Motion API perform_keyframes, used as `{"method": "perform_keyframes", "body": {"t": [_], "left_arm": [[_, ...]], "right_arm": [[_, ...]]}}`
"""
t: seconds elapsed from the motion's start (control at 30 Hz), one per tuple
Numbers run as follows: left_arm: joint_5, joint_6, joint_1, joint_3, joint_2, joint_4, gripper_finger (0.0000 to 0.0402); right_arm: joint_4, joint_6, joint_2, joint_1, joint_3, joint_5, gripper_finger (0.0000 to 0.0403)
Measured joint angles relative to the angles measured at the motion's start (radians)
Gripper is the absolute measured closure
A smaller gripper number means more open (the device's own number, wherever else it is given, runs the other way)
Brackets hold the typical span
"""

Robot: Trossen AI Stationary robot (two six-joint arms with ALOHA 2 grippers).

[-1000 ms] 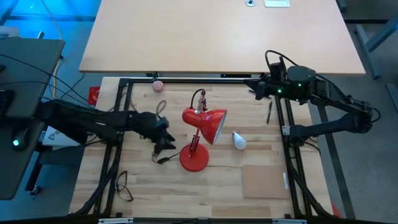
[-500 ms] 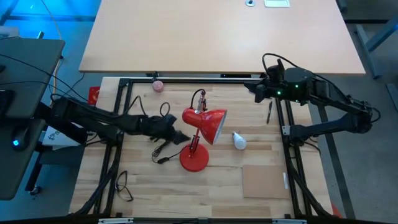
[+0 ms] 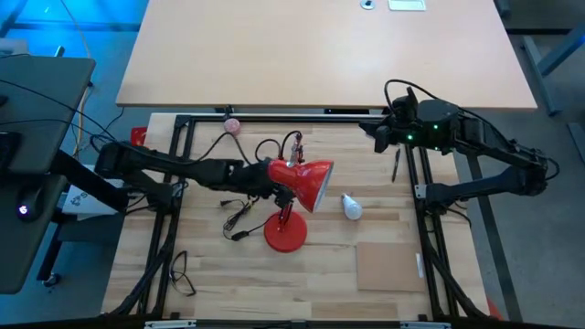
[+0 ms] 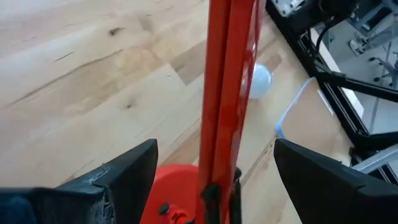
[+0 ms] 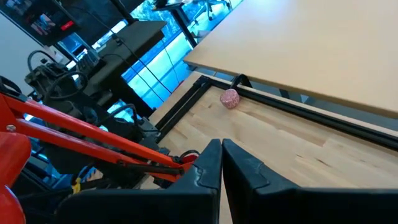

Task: Screw lightbulb
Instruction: Prepare the desk lamp

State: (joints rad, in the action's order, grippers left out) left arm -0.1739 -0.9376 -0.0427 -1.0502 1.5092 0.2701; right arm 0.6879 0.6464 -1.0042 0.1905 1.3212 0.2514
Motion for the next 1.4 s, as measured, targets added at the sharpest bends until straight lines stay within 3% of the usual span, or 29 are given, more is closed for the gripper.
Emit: {"method": "perform_keyframes", "body": {"t": [0.27,0.37,0.53,0.7,0.83,1.1,1.4], "left_arm": [[-0.028,-0.108,-0.004,-0.007,0.106,-0.006,0.0094],[-0.064,-0.109,-0.007,-0.006,0.115,-0.031,0.0115],[-0.117,-0.126,-0.015,-0.027,0.112,0.014,0.0201],[-0.126,-0.096,-0.024,-0.045,0.112,0.017,0.0343],[-0.098,-0.016,-0.03,-0.057,0.104,0.047,0.0354],[0.129,0.108,0.028,-0.062,0.014,0.253,0.0354],[0.654,0.344,0.114,-0.063,-0.03,0.307,0.0354]], "right_arm": [[0.011,0.0,0.0,0.0,0.0,0.0,0.0397],[0.012,0.0,0.0,0.0,0.0,0.003,0.0397],[0.012,0.0,0.0,0.0,0.0,0.006,0.0397],[0.012,0.0,0.0,0.0,0.0,0.007,0.0397],[0.011,-0.003,0.0,0.0,0.0,0.007,0.0397],[0.011,-0.018,0.025,0.0,0.0,0.007,0.0397],[0.012,-0.018,0.067,0.0,0.0,0.005,0.0397]]}}
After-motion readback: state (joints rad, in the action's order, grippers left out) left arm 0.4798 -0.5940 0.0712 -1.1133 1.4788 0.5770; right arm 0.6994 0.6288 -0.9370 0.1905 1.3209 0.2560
